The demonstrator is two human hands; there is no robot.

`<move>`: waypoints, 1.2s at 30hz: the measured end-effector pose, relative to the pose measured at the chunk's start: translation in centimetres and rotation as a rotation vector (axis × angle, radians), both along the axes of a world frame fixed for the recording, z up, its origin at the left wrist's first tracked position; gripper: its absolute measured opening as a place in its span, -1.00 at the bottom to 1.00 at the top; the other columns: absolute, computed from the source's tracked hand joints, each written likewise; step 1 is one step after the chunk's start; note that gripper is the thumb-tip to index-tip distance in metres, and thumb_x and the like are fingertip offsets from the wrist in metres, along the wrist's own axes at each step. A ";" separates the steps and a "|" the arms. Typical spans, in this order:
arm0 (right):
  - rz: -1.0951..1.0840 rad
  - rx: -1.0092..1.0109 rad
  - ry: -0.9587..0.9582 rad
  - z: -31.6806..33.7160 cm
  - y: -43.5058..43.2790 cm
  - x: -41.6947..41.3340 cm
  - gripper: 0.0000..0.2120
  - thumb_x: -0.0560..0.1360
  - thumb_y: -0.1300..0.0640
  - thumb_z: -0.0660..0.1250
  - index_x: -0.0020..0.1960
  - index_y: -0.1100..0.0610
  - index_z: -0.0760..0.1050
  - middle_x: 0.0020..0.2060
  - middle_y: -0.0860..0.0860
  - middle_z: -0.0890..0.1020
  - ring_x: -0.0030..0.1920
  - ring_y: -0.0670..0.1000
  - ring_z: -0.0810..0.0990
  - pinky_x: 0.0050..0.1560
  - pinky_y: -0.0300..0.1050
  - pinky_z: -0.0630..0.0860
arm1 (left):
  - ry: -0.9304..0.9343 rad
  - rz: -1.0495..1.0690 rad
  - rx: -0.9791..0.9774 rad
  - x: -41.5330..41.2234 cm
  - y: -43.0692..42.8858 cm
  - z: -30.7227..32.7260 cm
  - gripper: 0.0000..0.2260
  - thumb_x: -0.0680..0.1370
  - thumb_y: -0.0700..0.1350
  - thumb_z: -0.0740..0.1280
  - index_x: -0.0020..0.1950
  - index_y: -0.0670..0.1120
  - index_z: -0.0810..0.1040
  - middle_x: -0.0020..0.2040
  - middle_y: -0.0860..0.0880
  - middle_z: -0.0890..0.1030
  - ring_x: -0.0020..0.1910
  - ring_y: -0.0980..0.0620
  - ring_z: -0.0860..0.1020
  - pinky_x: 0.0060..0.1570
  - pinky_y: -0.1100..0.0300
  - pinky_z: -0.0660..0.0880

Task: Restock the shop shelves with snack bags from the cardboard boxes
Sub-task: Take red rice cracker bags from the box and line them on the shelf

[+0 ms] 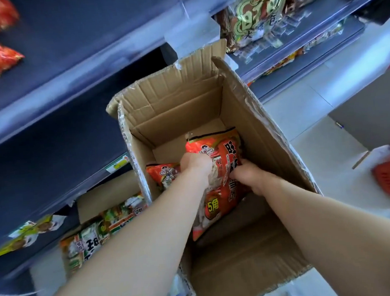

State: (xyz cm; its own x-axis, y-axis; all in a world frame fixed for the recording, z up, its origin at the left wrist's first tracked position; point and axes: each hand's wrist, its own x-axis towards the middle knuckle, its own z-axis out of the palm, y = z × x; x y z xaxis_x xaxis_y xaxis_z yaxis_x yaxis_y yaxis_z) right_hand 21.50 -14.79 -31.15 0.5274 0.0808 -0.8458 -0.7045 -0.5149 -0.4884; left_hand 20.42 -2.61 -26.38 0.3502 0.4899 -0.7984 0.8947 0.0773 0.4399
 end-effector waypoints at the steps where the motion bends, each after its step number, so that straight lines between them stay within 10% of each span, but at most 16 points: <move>1: -0.001 0.013 -0.018 1.0 0.3 -0.1 -0.63 0.48 0.23 0.33 0.28 0.15 0.47 0.22 0.14 0.58 0.21 0.15 0.54 0.27 0.03 0.46 | -0.038 -0.005 0.022 0.2 0.4 1.5 -0.70 0.54 -0.33 0.28 0.28 -0.30 0.46 0.17 -0.21 0.58 0.11 -0.18 0.58 -0.04 0.04 0.55; 6: -0.046 0.075 -0.099 6.2 2.1 0.6 -0.45 0.39 0.31 0.31 0.37 0.17 0.35 0.25 0.14 0.54 0.21 0.18 0.52 0.25 0.05 0.48 | -0.174 -0.147 0.143 1.4 2.7 9.9 -0.77 0.53 -0.23 0.34 0.15 -0.30 0.52 0.12 -0.20 0.58 0.12 -0.18 0.57 0.12 0.02 0.52; 11: -0.073 0.253 -0.138 12.9 3.5 2.4 -0.51 0.44 0.34 0.24 0.34 0.13 0.26 0.16 0.14 0.56 0.00 0.09 0.53 -0.26 -0.14 0.40 | -0.294 -0.073 0.099 1.2 5.4 18.1 -0.83 0.56 -0.26 0.28 0.15 -0.22 0.48 -0.08 -0.14 0.49 -0.20 -0.09 0.49 -0.12 0.06 0.47; 17: -0.043 0.483 -0.188 19.7 5.3 4.3 -0.38 0.40 0.02 0.43 0.37 0.01 0.25 0.28 0.07 0.51 0.26 0.14 0.49 0.28 0.24 0.39 | -0.474 0.054 0.141 -0.2 9.2 26.2 -0.80 0.57 -0.26 0.27 -0.23 -0.12 0.35 -0.30 -0.04 0.37 -0.16 -0.08 0.44 -0.14 0.10 0.43; 21: -0.015 0.589 -0.240 21.7 7.4 6.3 0.19 -0.05 -0.31 0.60 0.46 -0.23 0.07 0.44 -0.01 0.34 0.44 0.14 0.31 0.32 0.23 0.29 | -0.568 0.148 0.138 -1.3 12.3 29.4 -0.80 0.57 -0.24 0.28 -0.20 -0.12 0.31 -0.28 -0.03 0.31 -0.31 0.02 0.33 -0.20 0.10 0.35; 24: 0.005 0.637 -0.261 24.4 9.1 6.5 0.13 -0.03 -0.23 0.63 0.41 -0.20 0.13 0.34 0.01 0.47 0.35 0.15 0.44 0.32 0.36 0.29 | -0.653 0.186 0.152 -1.7 14.2 30.2 -0.93 0.59 -0.17 0.29 -0.01 -0.13 0.42 -0.12 -0.03 0.43 -0.16 -0.01 0.43 0.00 0.08 0.39; 30: -0.015 0.497 -0.406 26.3 12.9 8.4 -0.36 0.38 -0.02 0.50 0.34 0.15 0.32 0.15 0.03 0.58 0.03 0.03 0.59 0.02 0.08 0.51 | -0.747 0.124 0.192 -0.5 18.5 28.6 -0.31 0.57 -0.03 0.32 0.56 -0.09 -0.03 0.48 -0.08 0.29 0.44 -0.14 0.31 0.38 -0.08 0.25; 33: -0.072 0.479 -0.518 27.3 15.3 9.7 -0.32 0.30 -0.05 0.55 0.28 0.16 0.35 0.09 0.01 0.61 -0.03 0.01 0.62 -0.04 0.01 0.56 | -0.538 -0.094 0.114 0.7 20.1 28.0 0.10 0.44 -0.17 0.48 0.49 0.02 -0.44 0.58 -0.10 -0.06 0.54 -0.13 0.10 0.48 -0.13 0.07; 36: -0.115 0.470 -0.567 27.7 17.6 11.6 -0.20 0.10 -0.13 0.59 0.24 0.11 0.41 0.04 0.02 0.66 -0.02 0.09 0.67 0.07 0.15 0.59 | -0.473 -0.183 0.249 2.4 22.3 27.7 0.03 0.45 -0.30 0.44 0.53 0.05 -0.34 0.58 -0.08 0.06 0.47 -0.10 0.25 0.38 -0.05 0.25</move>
State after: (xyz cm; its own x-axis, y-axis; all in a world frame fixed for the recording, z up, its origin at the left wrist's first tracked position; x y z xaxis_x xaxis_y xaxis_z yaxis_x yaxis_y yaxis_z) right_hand 33.08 2.82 -3.49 0.8994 0.2848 -0.3315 -0.3160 -0.1002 -0.9435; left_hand 22.77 19.74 1.30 0.7390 0.5407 -0.4018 0.5844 -0.2178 0.7817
